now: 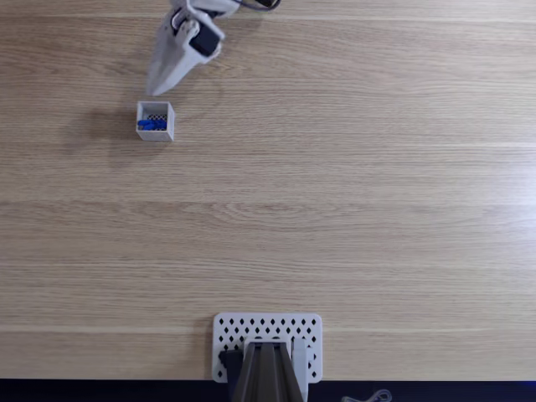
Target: Grasp a peg and put it in the crate.
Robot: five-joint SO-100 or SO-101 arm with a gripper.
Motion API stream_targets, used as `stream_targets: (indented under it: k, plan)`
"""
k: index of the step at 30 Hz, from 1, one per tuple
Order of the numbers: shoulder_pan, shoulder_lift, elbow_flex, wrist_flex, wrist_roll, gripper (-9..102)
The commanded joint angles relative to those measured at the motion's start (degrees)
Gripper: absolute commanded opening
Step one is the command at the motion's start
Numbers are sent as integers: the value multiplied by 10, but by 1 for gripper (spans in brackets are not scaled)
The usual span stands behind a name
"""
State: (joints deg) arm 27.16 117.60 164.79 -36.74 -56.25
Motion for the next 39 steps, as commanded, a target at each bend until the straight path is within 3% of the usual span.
stream_targets:
  k: [1,14,20,25,39]
  plan:
    - [-45,222,17,109,129,-1]
    - [-250,604,85,559,430,-1]
    - [-283,700,83,733,550,-1]
    - [-285,733,86,805,599,-1]
    - [-283,734,105,871,643,0]
